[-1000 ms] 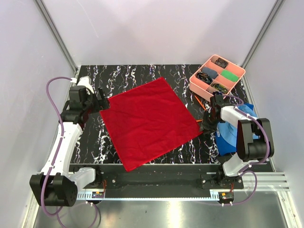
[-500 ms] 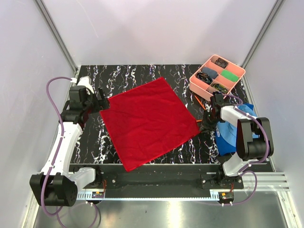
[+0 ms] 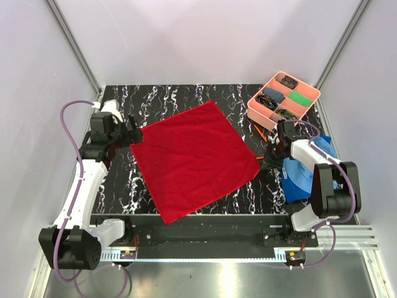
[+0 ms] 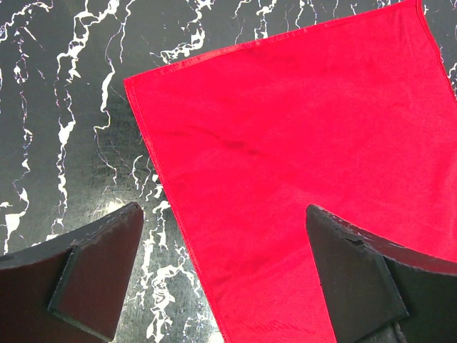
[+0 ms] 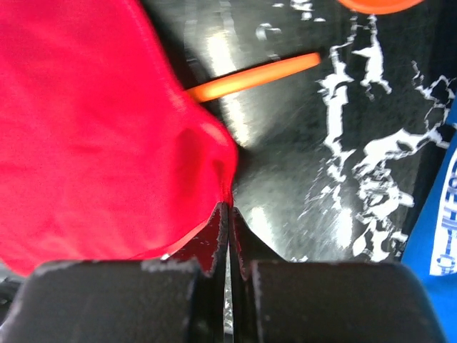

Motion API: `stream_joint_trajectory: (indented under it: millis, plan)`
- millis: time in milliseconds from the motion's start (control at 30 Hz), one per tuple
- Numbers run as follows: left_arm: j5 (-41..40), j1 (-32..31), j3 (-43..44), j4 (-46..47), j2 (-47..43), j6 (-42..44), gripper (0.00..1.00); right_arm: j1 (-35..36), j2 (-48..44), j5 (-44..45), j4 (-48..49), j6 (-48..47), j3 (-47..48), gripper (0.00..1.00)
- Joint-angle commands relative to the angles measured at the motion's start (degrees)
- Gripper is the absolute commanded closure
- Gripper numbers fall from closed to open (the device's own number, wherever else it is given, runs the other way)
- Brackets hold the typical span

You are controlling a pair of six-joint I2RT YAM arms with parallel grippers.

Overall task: Fold the napkin, place the utensils inside, and roll it up
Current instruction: Fold the napkin at the center of the board.

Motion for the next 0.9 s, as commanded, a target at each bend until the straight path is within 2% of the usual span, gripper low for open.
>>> stream_joint_trajectory:
  millis: [0,133,333,500,867]
  plan:
    - [0.1,-0.2,1.2,1.8,-0.9,0.7,0.01,0.7,-6.8,-3.7,-0.8,1.7,3.4,1.0]
    - [0.5,-0.2,1.3,1.8,-1.0,0.6,0.01,5.0,-8.1,-3.4,-0.1,3.4,6.9,1.0]
    - [0.7,-0.3,1.2,1.8,-1.1,0.3,0.01,13.1,-3.1,-2.4,6.4,6.3,12.3,1.0]
    - [1.4,-0.2,1.1,2.0,-1.1,0.0,0.01,18.9,6.1,-3.8,11.3,8.5,18.4,1.0]
    - [2.5,-0.3,0.9,2.2,-1.1,-0.6,0.01,30.7,28.7,-5.9,16.1,11.3,41.4,1.0]
